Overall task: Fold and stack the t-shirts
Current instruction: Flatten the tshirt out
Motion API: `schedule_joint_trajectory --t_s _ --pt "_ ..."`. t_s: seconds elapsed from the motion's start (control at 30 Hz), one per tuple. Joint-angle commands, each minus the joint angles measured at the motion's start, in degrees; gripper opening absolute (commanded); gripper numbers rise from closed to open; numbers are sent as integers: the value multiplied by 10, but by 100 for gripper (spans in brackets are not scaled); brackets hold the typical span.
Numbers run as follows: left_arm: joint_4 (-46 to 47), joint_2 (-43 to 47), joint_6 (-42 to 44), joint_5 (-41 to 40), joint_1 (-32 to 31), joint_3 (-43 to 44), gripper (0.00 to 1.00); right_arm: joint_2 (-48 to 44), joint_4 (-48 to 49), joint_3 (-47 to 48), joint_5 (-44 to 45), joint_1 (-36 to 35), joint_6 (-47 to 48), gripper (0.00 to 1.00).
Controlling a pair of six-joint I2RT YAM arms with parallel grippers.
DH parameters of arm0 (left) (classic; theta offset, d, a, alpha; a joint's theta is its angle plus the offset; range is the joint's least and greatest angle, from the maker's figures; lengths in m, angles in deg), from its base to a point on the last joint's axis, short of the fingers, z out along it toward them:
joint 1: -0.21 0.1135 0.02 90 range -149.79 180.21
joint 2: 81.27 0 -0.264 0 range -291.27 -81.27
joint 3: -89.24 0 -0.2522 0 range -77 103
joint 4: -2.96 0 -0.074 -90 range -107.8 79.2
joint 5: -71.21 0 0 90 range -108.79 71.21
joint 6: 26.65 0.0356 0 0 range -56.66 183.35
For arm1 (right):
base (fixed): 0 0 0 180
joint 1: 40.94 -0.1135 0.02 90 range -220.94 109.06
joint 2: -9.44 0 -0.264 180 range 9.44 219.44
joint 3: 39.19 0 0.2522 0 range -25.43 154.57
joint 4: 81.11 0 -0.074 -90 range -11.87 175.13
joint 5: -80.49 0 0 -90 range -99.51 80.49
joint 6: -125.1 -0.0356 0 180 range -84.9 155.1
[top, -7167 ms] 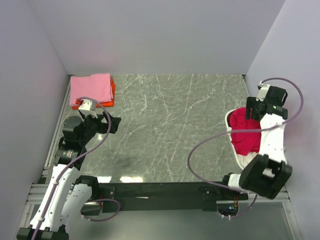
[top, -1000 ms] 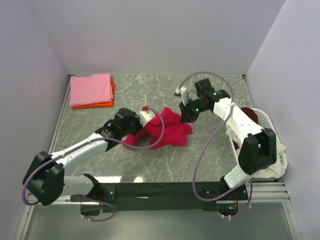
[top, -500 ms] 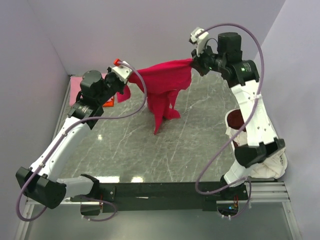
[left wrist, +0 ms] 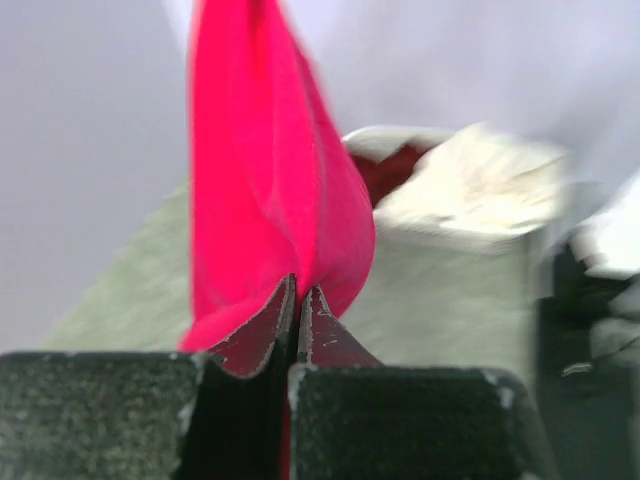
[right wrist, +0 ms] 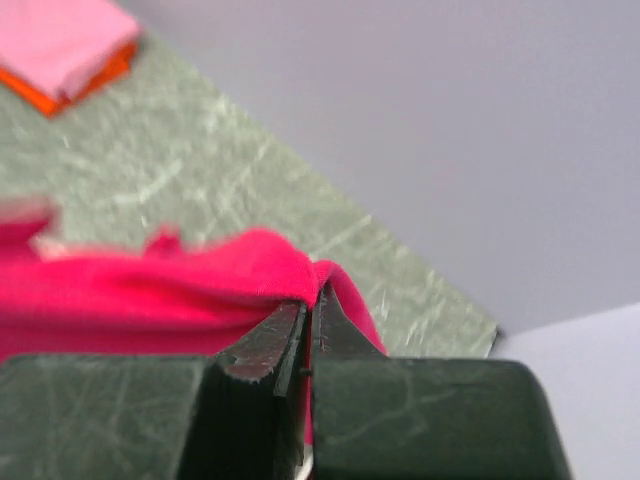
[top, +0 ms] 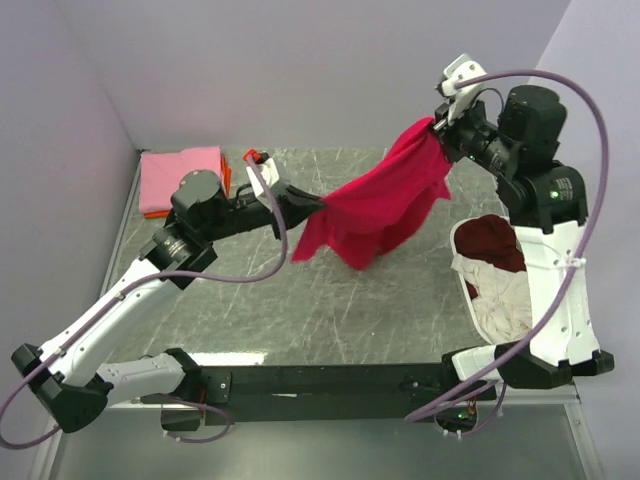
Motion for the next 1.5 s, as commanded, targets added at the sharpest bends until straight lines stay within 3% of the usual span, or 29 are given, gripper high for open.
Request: schedule_joint_trajectory --t_s 0.0,0.1,0.2,0.23,0.3,0.33,0.4,0.43,0.47,0.5,0.57,0.6,0.67,0.77,0.87,0.93,1.03,1.13,1.27,1.37,1.47 --pt "96 50 -160 24 -19 -12 1 4 43 57 -28 -17 -36 0" --pt "125 100 -270 -7 -20 -78 1 66 31 84 -21 -74 -48 0" --pt "126 168 -390 -111 -20 -170 1 139 45 79 -10 -125 -60 0" --pt "86 189 -466 -184 -20 -217 1 183 47 80 -13 -155 -68 0" --pt "56 259 -517 -259 -19 -268 1 232 49 91 -18 -184 -77 0" --pt "42 286 -594 -291 -19 -328 1 281 53 95 -21 -208 -89 0" --pt "-47 360 -676 -397 -18 -410 1 335 67 114 -17 -232 -103 13" --pt "-76 384 -753 -430 -18 -434 5 393 69 127 -7 -240 -117 22" --pt "-149 408 -798 -477 -18 -455 13 424 68 174 4 -258 -125 43" --pt "-177 452 -833 -496 -18 -487 38 454 57 207 40 -263 -132 49" --pt "-228 487 -883 -522 -17 -495 58 498 60 246 72 -268 -145 62" --pt "-269 507 -887 -547 -17 -484 74 493 76 236 81 -264 -145 63" --pt "-297 514 -869 -570 -17 -465 83 466 73 201 68 -246 -134 65" --pt "-267 470 -773 -575 -17 -433 82 383 77 81 -17 -215 -101 65" --pt "-171 394 -635 -504 -16 -406 86 297 61 -55 -125 -162 -43 65" --pt "-110 291 -526 -411 -15 -371 87 262 43 -124 -154 -120 -9 65" --pt "-67 154 -404 -303 -1 -305 82 227 32 -206 -193 -69 17 63" --pt "-89 9 -304 -260 44 -198 75 199 31 -265 -226 -29 27 63" --pt "-164 -199 -206 -251 91 -59 64 170 41 -320 -224 4 26 63" --pt "-205 -300 -157 -254 100 51 54 168 40 -344 -198 26 28 62" --pt "-241 -426 -139 -261 101 138 47 178 49 -365 -117 36 42 61"
